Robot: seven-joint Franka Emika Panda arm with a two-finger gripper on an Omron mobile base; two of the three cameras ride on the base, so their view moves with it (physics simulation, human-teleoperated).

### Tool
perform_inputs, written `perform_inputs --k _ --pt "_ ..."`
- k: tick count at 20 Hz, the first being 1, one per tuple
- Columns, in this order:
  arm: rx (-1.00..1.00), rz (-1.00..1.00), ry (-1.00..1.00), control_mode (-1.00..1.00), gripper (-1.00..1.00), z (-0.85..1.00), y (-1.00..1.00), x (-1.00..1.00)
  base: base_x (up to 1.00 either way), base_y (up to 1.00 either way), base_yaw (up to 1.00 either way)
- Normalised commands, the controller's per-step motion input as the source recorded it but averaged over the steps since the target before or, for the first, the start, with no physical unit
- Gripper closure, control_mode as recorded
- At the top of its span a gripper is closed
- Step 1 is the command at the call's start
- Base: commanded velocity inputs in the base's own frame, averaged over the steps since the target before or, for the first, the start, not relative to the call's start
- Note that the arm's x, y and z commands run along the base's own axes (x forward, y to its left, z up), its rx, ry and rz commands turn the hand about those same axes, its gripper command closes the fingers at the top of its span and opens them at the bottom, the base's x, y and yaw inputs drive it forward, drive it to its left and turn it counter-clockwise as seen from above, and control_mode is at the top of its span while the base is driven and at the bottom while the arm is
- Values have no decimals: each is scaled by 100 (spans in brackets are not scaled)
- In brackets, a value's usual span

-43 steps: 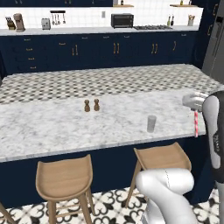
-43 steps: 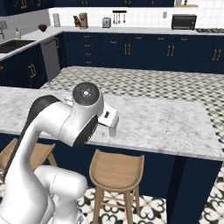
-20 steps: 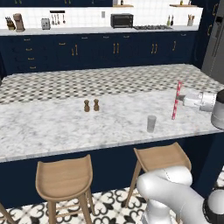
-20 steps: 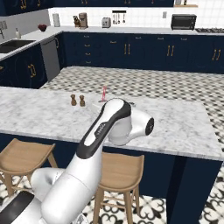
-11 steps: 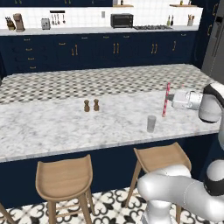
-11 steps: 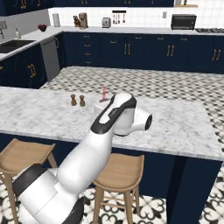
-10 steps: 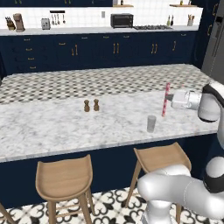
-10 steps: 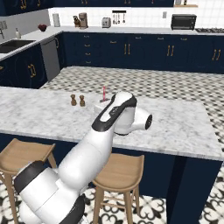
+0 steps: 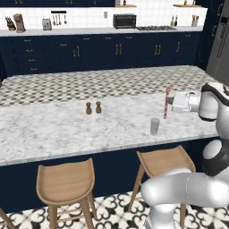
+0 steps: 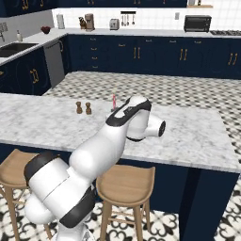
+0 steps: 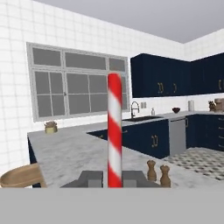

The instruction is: Take a straw from the drawer in front and place it inside the glass cup on the dining counter.

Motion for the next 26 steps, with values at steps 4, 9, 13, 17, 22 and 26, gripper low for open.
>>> perform_inputs --k 4,9,13,17,22,26 --pt "0 0 6 -100 100 -4 3 18 0 0 0" --pt "0 0 11 -100 100 -23 15 8 0 0 0" --pt "0 0 2 -100 100 -20 11 14 0 0 0" --pt "0 0 0 -100 100 -18 7 32 0 0 0" --pt "0 0 0 -100 100 -17 0 31 0 0 0" --pt "-1 0 0 -100 100 -15 -6 25 0 0 0"
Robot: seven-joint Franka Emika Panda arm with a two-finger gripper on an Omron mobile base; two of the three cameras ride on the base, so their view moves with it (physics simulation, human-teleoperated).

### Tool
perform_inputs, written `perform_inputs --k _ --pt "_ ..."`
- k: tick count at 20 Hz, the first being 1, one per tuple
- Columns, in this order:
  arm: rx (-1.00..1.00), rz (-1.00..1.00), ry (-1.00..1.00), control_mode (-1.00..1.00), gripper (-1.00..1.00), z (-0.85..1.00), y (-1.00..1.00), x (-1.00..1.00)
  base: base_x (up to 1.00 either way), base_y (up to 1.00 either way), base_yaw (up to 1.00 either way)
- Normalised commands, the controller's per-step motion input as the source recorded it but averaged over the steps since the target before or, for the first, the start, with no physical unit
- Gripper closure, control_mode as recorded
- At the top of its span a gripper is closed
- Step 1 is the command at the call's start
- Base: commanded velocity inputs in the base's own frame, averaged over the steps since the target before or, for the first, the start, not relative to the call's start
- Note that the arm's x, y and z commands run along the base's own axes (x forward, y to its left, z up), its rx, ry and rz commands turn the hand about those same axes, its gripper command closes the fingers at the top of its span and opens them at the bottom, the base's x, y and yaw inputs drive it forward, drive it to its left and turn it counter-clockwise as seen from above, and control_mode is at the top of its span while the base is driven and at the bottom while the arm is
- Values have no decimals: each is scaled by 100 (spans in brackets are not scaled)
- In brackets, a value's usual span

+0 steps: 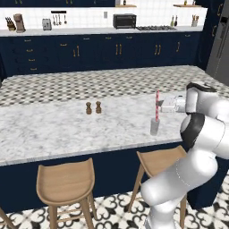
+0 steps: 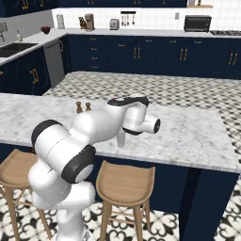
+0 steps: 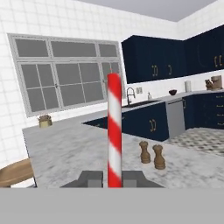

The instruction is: Take a straw from the drawer in front and place it inside the glass cup on the dining counter.

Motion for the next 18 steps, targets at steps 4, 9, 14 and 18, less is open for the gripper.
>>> perform_inputs --k 4,9,14,18 --pt "-1 0 0 -100 100 -8 -16 23 0 0 0" --pt "-1 0 0 -100 100 -9 -12 14 0 0 0" --pt "0 0 0 -100 100 -21 0 1 0 0 0" --pt "0 0 -2 -100 100 -15 0 6 0 0 0"
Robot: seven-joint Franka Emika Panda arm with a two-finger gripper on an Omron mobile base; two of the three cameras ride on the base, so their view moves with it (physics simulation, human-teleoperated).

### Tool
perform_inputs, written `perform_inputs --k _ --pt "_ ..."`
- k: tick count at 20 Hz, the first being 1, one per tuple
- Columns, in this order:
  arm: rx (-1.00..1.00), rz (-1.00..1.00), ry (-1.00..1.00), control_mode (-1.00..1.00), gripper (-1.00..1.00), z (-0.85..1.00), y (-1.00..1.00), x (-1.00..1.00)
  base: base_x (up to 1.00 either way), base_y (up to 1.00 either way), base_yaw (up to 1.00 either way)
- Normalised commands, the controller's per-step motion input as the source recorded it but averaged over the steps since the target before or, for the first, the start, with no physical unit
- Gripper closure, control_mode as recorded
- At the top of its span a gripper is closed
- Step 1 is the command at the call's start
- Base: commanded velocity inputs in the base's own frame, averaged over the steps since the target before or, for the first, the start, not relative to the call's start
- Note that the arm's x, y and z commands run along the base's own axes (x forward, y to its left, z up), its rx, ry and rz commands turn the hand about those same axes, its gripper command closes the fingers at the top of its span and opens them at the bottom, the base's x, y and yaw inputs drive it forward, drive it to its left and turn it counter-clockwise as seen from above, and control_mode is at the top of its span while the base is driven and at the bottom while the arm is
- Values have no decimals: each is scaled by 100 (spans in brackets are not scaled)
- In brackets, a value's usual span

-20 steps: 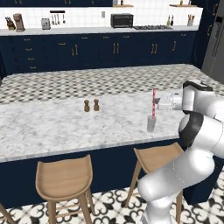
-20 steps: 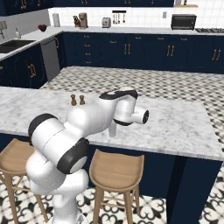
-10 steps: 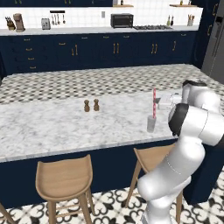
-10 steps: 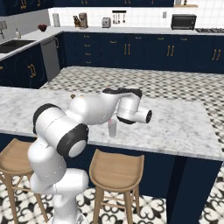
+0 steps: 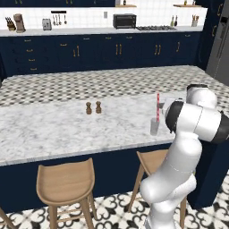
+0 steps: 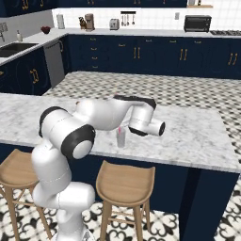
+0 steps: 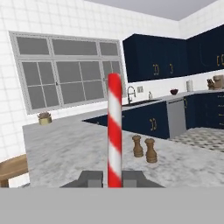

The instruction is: Take a straw from the drawer in front and place it inside the glass cup on the dining counter.

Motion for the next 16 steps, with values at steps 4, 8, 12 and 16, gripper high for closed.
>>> perform_inputs --k 4,8,12,16 --pt "0 0 -4 -100 100 -4 0 14 0 0 0" --pt "0 0 -6 -100 100 0 0 18 0 0 0" --pt "0 -1 -1 -100 100 0 0 0 0 0 0" --pt "0 -2 0 -100 100 0 0 -9 0 0 0"
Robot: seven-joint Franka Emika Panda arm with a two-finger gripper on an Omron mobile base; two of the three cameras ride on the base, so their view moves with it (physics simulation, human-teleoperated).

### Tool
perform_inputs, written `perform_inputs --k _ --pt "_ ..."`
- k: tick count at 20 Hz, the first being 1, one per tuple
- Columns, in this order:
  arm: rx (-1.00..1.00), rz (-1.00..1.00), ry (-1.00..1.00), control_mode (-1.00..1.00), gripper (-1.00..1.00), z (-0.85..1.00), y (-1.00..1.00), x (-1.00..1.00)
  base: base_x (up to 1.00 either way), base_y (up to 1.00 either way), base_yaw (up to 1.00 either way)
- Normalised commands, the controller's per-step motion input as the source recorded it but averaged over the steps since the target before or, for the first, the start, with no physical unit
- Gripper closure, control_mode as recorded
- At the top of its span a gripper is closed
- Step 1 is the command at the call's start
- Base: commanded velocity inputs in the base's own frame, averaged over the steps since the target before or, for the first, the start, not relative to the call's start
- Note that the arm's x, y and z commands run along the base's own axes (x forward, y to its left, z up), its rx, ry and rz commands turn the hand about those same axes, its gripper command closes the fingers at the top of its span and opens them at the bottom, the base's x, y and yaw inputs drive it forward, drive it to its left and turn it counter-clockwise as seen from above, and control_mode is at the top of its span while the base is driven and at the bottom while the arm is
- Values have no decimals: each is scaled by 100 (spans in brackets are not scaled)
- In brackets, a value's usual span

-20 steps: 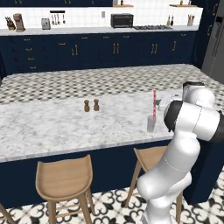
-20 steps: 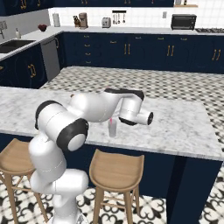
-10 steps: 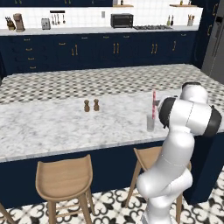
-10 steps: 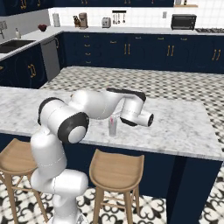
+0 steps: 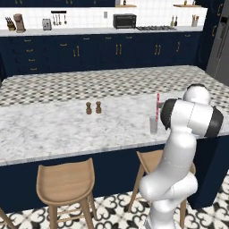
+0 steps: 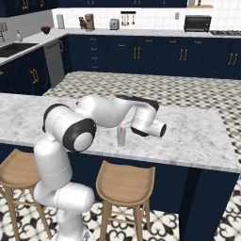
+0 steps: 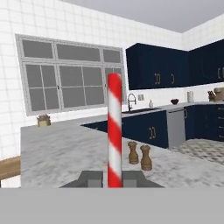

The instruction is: Take a straw from the drawer in front and place it inside the glass cup on the dining counter.

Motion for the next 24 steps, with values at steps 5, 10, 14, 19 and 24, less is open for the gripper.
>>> perform_inputs --k 5,10,14,19,24 --pt "0 -2 -1 -100 100 10 0 -23 0 0 0" --pt "0 -3 -1 -100 100 35 0 -12 0 0 0" --pt "0 -5 0 -100 100 15 0 10 0 0 0" --pt "0 -4 1 -100 100 -6 0 31 0 0 0" --pt "0 -3 2 -100 100 -25 0 26 0 0 0"
